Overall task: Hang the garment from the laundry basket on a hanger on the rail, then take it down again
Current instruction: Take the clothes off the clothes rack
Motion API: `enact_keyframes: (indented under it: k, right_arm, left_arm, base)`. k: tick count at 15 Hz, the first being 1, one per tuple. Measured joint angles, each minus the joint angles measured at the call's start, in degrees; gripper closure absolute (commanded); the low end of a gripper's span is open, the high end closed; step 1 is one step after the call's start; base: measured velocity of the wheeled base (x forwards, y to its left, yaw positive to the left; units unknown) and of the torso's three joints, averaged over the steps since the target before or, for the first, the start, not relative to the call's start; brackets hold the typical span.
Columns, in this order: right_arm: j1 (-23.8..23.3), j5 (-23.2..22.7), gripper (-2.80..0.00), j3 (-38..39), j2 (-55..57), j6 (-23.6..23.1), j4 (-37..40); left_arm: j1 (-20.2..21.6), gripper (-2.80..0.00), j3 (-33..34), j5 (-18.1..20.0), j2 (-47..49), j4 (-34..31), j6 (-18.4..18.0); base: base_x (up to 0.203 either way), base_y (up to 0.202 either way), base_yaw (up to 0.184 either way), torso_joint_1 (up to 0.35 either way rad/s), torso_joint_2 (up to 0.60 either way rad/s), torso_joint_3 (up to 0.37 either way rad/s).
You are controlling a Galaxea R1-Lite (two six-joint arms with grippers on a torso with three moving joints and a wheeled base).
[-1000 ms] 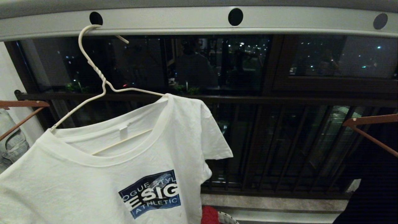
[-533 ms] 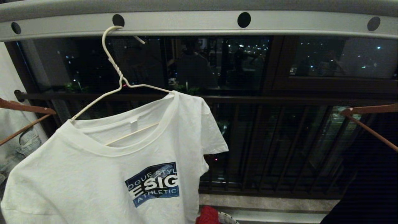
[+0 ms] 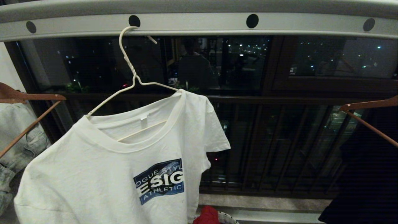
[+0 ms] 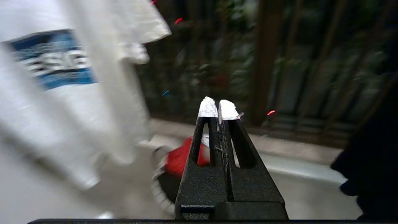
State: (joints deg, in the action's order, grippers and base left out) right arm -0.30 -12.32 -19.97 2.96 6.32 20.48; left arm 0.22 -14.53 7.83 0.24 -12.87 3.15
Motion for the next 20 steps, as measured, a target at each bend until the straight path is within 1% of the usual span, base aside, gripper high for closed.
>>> enact_keyframes:
  k: [1,2,3,4,5,6,7,8,9,11,14,16,20]
  right_arm:
    - [0.0,1.48,0.0,5.27,-0.84,-1.17,-5.72]
    - [0.01,2.78,0.0,10.14,-1.47,-3.3,-11.35]
    - [0.04,4.52,0.0,14.03,-1.93,-6.2,-16.47]
    - [0.04,6.95,0.0,16.42,-2.28,-8.63,-20.57]
    - [0.04,9.28,0.0,17.92,-2.54,-10.35,-22.88]
    - [0.04,11.03,0.0,18.95,-2.69,-11.18,-22.38]
    - [0.04,11.7,0.0,19.42,-2.8,-11.01,-20.39]
    - [0.04,11.86,0.0,19.57,-2.89,-10.42,-20.01]
    - [0.04,11.83,0.0,19.65,-2.94,-9.93,-19.96]
    - [0.04,11.84,0.0,19.79,-2.96,-9.04,-20.06]
    - [0.04,12.32,0.0,19.86,-2.96,-6.29,-20.15]
    - [0.04,13.44,0.0,19.88,-2.96,-3.74,-20.21]
    - [0.04,13.63,0.0,19.88,-2.96,-3.37,-20.21]
  left_arm:
    - [0.0,0.0,4.3,-0.86,-0.02,4.0,-1.77]
    - [0.02,0.0,7.94,-1.96,-0.04,7.55,-3.04]
    - [0.02,0.0,10.14,-3.03,-0.04,10.34,-3.72]
    - [0.02,0.0,11.16,-3.25,-0.04,11.22,-4.11]
    - [0.02,0.0,11.74,-3.76,-0.04,11.29,-4.71]
    - [0.02,0.0,12.08,-4.86,-0.04,11.22,-4.99]
    - [0.02,0.0,12.58,-6.46,-0.06,11.29,-5.29]
    - [0.02,0.0,13.44,-7.94,-0.06,11.27,-5.76]
    - [0.02,0.0,13.61,-8.35,-0.06,11.44,-5.85]
    - [0.02,0.0,13.8,-8.51,-0.06,11.55,-5.35]
    - [0.02,0.0,13.96,-8.73,-0.06,11.52,-3.23]
    - [0.02,0.0,13.94,-8.73,-0.06,11.52,-2.95]
    - [0.02,0.0,13.91,-8.7,-0.09,11.48,-2.91]
  base:
    - [0.0,0.0,0.0,0.0,0.0,0.0]
    - [0.0,0.0,0.0,0.0,0.0,0.0]
    - [0.0,0.0,0.0,0.0,0.0,0.0]
    - [0.0,0.0,0.0,0.0,0.0,0.0]
    - [0.0,0.0,0.0,0.0,0.0,0.0]
    - [0.0,0.0,0.0,0.0,0.0,0.0]
    - [0.0,0.0,0.0,0.0,0.0,0.0]
    - [0.0,0.0,0.0,0.0,0.0,0.0]
    - [0.0,0.0,0.0,0.0,0.0,0.0]
    - [0.0,0.0,0.0,0.0,0.0,0.0]
    - [0.0,0.0,0.0,0.0,0.0,0.0]
    - [0.0,0.0,0.0,0.0,0.0,0.0]
    - [0.0,0.0,0.0,0.0,0.0,0.0]
